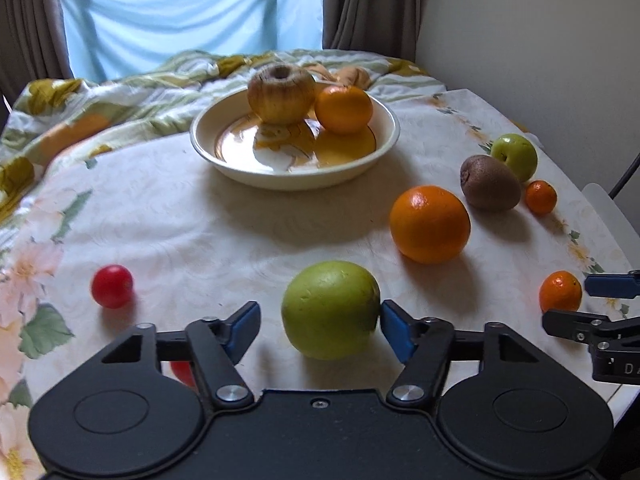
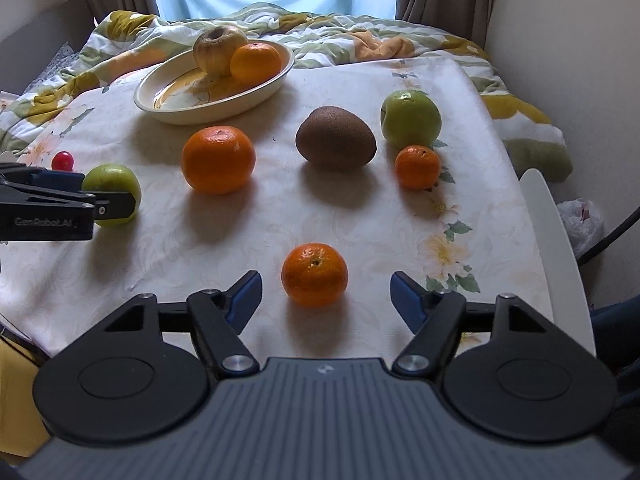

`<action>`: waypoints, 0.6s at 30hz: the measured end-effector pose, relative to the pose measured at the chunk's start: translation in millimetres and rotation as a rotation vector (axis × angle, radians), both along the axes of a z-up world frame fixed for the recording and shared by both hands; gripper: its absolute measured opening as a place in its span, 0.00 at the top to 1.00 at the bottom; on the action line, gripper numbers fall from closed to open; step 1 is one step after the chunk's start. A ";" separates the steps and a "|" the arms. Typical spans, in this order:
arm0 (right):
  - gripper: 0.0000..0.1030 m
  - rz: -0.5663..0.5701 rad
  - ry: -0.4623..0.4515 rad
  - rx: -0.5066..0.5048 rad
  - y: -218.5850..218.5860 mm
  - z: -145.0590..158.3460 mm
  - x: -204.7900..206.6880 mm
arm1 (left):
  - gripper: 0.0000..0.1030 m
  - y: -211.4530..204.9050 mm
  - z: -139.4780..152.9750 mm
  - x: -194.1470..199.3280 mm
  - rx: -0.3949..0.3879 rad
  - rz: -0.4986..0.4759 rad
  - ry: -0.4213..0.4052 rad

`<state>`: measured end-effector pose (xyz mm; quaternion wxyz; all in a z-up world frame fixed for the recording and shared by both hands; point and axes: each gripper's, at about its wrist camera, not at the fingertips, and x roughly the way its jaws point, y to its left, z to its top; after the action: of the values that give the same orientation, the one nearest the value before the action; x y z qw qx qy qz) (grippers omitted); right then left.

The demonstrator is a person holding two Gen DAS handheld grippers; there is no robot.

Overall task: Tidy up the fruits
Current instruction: 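Grasp the green apple with the left tool while the right tool grasps a tangerine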

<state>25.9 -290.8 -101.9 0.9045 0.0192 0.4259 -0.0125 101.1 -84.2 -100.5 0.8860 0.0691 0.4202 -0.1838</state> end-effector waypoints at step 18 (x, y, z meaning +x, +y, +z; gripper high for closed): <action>0.38 0.018 0.020 0.024 -3.9 -7.5 11.8 | 0.46 6.0 3.2 -13.5 -0.014 -0.002 0.025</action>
<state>37.7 -294.7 -109.4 0.9000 0.0264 0.4350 0.0005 87.6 -78.3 -97.3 0.8809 0.0610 0.4298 -0.1885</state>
